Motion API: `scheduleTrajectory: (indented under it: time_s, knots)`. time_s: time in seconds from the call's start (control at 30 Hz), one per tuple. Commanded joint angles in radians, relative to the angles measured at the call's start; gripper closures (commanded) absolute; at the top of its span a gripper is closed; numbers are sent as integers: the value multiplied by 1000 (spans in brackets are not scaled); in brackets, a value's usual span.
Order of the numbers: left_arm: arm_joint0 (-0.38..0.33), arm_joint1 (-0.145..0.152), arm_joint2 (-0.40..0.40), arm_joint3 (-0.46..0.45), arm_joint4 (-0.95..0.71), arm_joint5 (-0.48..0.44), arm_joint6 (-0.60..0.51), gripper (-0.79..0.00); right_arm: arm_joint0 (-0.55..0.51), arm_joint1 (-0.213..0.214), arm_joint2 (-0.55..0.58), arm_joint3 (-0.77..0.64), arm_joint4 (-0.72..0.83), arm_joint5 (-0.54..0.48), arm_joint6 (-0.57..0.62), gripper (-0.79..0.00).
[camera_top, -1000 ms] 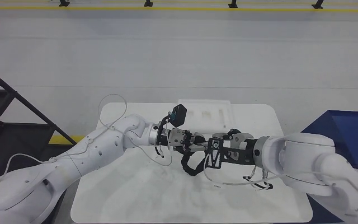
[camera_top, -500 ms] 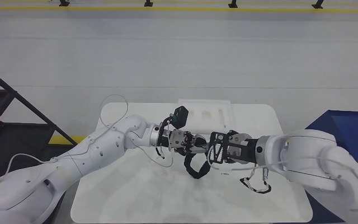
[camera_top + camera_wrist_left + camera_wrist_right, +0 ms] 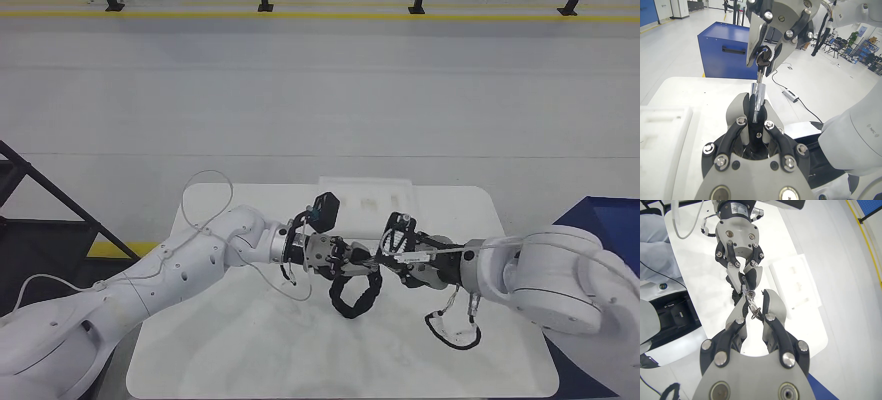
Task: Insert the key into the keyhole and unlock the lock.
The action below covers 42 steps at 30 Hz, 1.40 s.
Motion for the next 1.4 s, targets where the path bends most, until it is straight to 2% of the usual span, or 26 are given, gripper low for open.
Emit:
scheduleTrajectory:
  time_s: [0.0,0.43,0.57,0.77,0.87,1.13,1.17,1.2,1.23,1.37]
  knots:
    - [1,-1,0,1,3,0,3,0,-3,-2,1,-1,13,37,1,0]
    - [-4,-6,0,10,42,0,32,0,-25,-16,8,14,108,196,-13,0]
    - [-7,-8,0,21,83,0,73,0,-41,-21,17,20,124,291,-38,0]
    - [-5,-14,0,37,133,0,115,0,-75,-25,39,25,141,367,-95,0]
    - [-4,-17,0,43,155,0,133,0,-96,-25,55,25,152,395,-117,0]
    - [-5,-24,0,68,197,0,164,0,-126,-26,81,30,162,385,-125,0]
    - [-6,-25,0,76,206,0,167,0,-129,-26,87,33,165,381,-125,-249]
    - [-7,-26,0,81,211,0,168,0,-130,-26,90,34,165,378,-126,-372]
    - [-7,-27,0,87,216,0,168,0,-133,-26,95,37,164,374,-124,-776]
    - [-2,-35,0,126,241,0,159,0,-146,-23,116,44,151,343,-108,-785]
